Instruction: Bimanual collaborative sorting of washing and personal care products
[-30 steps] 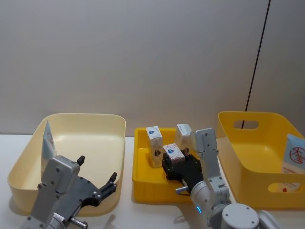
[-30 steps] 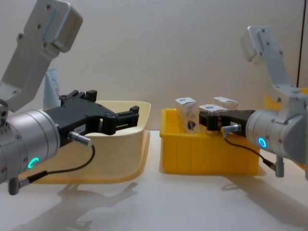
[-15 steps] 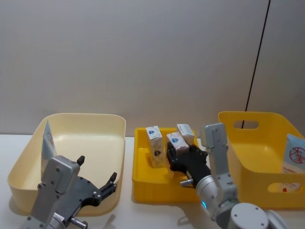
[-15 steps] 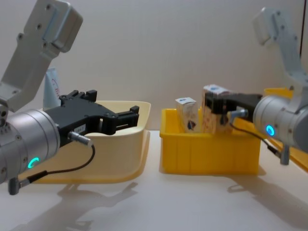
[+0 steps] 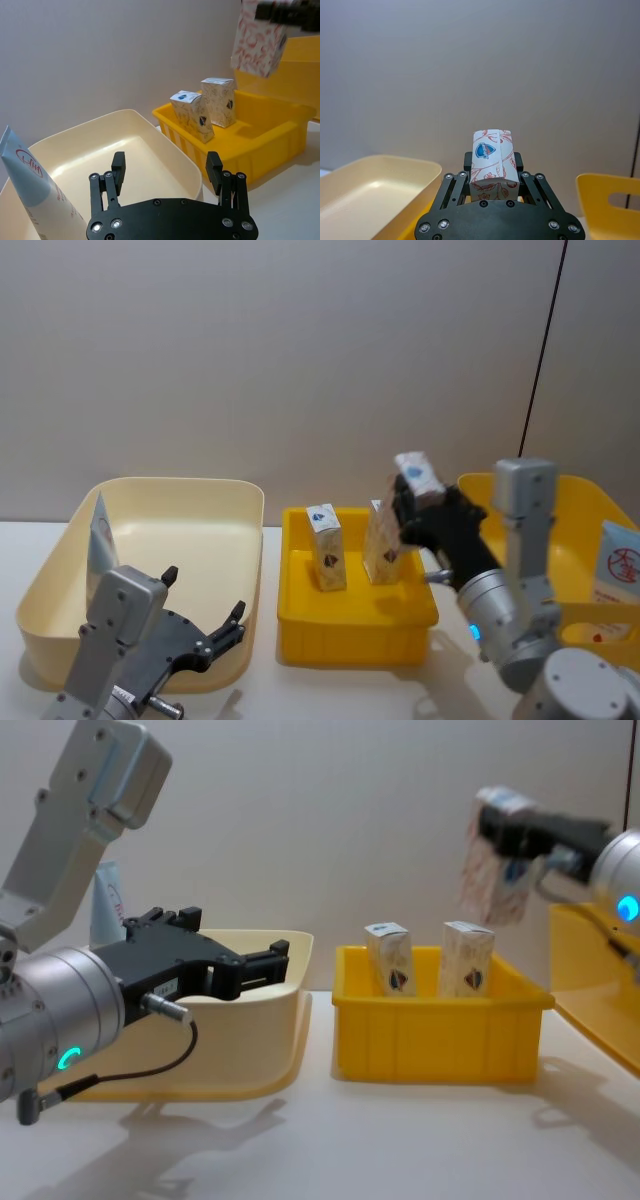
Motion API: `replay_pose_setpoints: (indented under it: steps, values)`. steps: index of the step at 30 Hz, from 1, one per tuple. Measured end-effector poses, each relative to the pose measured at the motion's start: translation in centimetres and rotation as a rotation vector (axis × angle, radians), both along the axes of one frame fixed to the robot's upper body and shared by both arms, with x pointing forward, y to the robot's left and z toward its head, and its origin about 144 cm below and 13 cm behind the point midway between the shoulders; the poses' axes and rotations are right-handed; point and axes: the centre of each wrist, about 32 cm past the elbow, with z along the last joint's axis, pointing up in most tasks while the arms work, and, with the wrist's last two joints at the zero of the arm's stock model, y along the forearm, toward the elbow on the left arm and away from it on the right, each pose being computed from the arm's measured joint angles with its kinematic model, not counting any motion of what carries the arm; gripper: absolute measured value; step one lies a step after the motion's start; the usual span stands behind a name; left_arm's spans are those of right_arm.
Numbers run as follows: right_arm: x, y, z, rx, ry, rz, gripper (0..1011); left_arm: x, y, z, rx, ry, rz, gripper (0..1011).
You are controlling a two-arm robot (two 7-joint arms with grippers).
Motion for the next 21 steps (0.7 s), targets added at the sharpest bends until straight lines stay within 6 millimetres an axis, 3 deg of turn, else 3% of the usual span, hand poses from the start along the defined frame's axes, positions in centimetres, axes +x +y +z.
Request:
replay_pose_setpoints:
  steps: [11, 21]
  values:
    - [-1.8, -4.2, 2.5, 0.064, -0.12, -0.111, 410, 0.0, 0.0, 0.0, 0.0, 0.0, 0.0, 1003]
    - [-3.7, -6.5, 3.2, 0.07, -0.111, -0.183, 410, 0.0, 0.0, 0.0, 0.0, 0.0, 0.0, 1003]
